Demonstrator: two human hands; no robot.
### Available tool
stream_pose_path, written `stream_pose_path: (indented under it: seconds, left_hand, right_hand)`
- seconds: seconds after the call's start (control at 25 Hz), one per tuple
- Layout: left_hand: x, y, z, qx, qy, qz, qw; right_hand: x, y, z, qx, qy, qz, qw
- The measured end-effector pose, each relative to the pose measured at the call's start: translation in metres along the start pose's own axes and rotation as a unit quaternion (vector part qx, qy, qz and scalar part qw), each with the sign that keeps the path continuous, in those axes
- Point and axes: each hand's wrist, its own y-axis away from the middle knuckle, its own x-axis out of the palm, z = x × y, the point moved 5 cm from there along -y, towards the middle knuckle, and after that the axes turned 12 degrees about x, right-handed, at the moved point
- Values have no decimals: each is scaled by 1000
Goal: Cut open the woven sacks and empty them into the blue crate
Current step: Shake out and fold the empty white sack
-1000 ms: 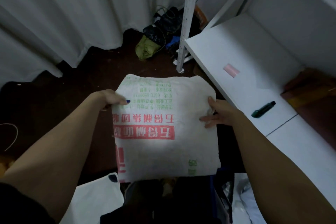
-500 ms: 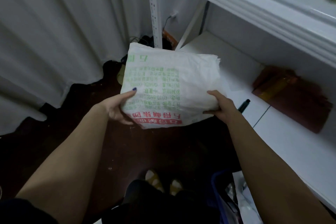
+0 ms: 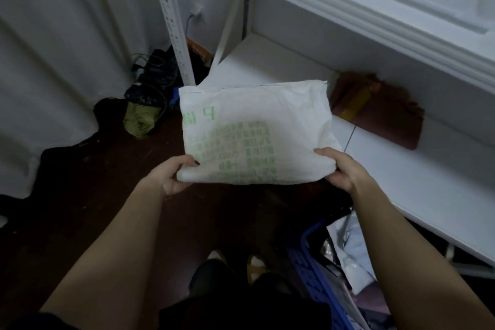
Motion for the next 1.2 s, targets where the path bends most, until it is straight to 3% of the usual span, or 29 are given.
stream_pose_path:
  seconds: [0.16, 0.36, 0.48, 0.56, 0.68, 0.76, 0.88, 1.2]
  left_hand:
    - [11, -11, 3, 14, -203, 55, 977]
    - [62, -40, 2, 130, -402, 74, 903]
    - [98, -47, 11, 158, -388, 85, 904]
    - [120, -52, 18, 134, -349, 115, 920]
    - [152, -57, 31, 70, -266, 190, 943]
    - [167, -67, 32, 100, -278, 161, 942]
    - [181, -91, 20, 178, -319, 80, 927]
    - [241, -194, -52, 296, -434, 41, 850]
  right_hand:
    - [-42, 10, -17, 81, 254, -129, 955]
    - [-58, 18, -29, 92, 112, -117, 982]
    - [-84, 20, -20, 32, 61, -199, 978]
    - [-102, 22, -10, -18, 24, -260, 965]
    - [-122, 23, 7, -59, -10, -277, 959]
    - [-134, 17, 19, -63, -15, -278, 958]
    - [-140, 0, 46, -79, -11, -286, 955]
    - [-128, -100, 150, -99, 131, -369, 915]
